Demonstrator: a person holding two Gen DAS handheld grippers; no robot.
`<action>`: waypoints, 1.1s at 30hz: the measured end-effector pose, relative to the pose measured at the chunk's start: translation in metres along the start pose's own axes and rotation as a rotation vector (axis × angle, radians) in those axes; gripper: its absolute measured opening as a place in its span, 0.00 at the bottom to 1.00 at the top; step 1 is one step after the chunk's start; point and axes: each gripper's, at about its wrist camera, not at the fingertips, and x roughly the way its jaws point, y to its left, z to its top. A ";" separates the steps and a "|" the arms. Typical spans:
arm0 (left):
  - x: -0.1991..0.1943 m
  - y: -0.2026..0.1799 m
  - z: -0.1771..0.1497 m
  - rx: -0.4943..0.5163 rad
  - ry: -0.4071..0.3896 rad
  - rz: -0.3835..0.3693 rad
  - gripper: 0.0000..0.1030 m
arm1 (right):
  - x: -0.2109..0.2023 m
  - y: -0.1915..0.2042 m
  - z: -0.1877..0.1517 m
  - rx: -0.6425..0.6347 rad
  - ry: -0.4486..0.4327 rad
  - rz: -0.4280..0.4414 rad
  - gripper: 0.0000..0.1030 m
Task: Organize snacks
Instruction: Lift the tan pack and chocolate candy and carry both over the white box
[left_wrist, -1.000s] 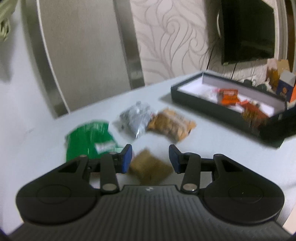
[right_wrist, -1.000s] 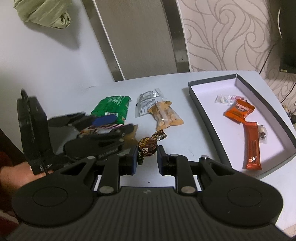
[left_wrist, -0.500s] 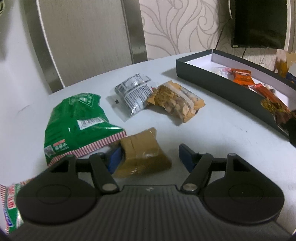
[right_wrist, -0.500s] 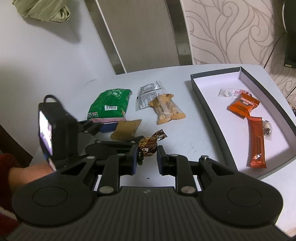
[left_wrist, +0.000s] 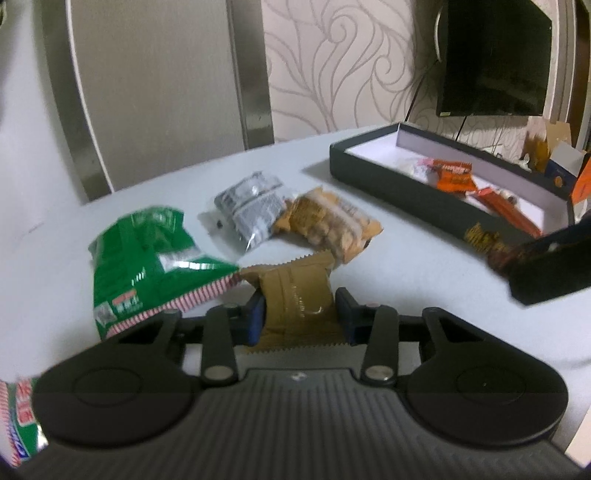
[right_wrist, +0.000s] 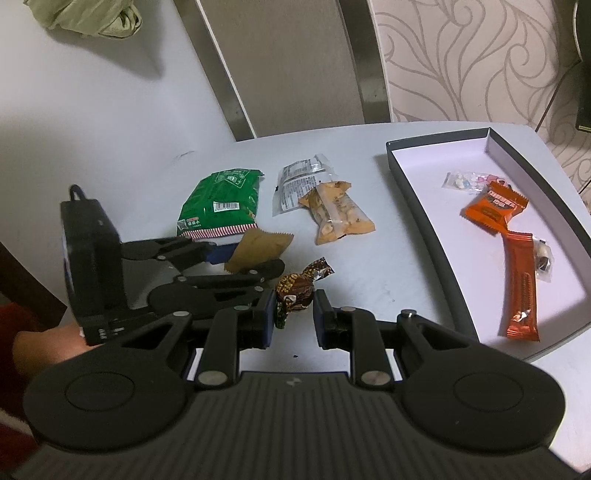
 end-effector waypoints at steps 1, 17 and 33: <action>-0.001 0.000 0.003 -0.001 -0.005 -0.001 0.42 | 0.000 0.000 0.000 0.000 0.000 0.003 0.24; 0.002 -0.031 0.045 0.077 -0.070 -0.009 0.41 | -0.019 -0.019 0.005 0.029 -0.042 0.016 0.24; 0.026 -0.089 0.090 0.132 -0.124 -0.082 0.41 | -0.060 -0.074 0.018 0.098 -0.109 -0.034 0.24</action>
